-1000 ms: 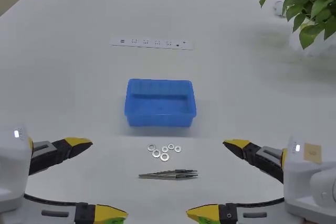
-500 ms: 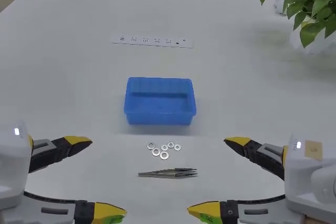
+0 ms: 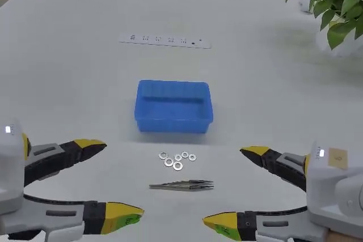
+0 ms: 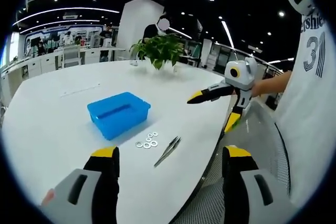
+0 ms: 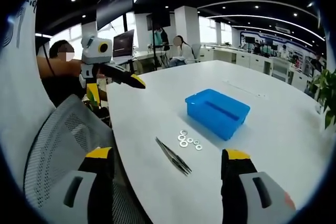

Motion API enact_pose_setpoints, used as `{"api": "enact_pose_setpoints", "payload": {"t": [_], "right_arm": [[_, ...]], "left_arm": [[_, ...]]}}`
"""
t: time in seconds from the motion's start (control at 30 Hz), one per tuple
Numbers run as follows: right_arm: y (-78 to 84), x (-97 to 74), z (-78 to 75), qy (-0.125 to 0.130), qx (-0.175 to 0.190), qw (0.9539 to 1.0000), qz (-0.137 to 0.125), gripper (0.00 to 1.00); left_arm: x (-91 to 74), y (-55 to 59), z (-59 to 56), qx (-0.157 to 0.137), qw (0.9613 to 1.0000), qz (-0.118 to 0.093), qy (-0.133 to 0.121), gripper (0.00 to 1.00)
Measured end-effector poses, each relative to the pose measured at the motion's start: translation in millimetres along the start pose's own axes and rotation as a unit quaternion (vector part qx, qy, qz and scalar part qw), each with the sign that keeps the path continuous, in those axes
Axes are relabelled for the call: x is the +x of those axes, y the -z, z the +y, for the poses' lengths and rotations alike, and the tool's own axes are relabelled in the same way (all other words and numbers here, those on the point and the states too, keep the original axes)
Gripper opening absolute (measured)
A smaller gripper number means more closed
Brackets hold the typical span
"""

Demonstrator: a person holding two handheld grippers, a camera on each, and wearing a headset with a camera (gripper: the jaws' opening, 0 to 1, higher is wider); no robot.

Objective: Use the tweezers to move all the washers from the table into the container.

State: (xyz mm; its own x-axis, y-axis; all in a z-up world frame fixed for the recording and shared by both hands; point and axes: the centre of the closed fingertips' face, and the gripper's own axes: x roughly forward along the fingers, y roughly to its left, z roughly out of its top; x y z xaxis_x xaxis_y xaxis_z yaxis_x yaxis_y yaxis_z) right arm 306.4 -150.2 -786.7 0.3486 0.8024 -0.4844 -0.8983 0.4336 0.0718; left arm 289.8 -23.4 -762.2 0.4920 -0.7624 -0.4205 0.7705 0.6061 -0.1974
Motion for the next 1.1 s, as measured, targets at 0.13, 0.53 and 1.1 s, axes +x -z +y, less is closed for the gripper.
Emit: {"api": "enact_pose_setpoints", "payload": {"t": [0.13, 0.53, 1.1], "right_arm": [[2.8, 4.6, -1.2, -0.004, -0.002, 1.0, 0.008, 0.83], [20.4, 15.4, -4.0, -0.021, -0.012, 0.9985, 0.049, 0.77], [36.6, 50.5, -12.4, -0.052, -0.055, 0.9917, 0.104, 0.57]], "left_arm": [[3.9, 18.1, 1.2, 0.031, 0.9982, 0.05, 0.012, 0.84], [21.4, 34.8, 4.9, 0.014, 0.9975, 0.061, 0.033, 0.78], [57.3, 52.1, 8.5, 0.007, 0.9919, 0.095, 0.084, 0.65]]}}
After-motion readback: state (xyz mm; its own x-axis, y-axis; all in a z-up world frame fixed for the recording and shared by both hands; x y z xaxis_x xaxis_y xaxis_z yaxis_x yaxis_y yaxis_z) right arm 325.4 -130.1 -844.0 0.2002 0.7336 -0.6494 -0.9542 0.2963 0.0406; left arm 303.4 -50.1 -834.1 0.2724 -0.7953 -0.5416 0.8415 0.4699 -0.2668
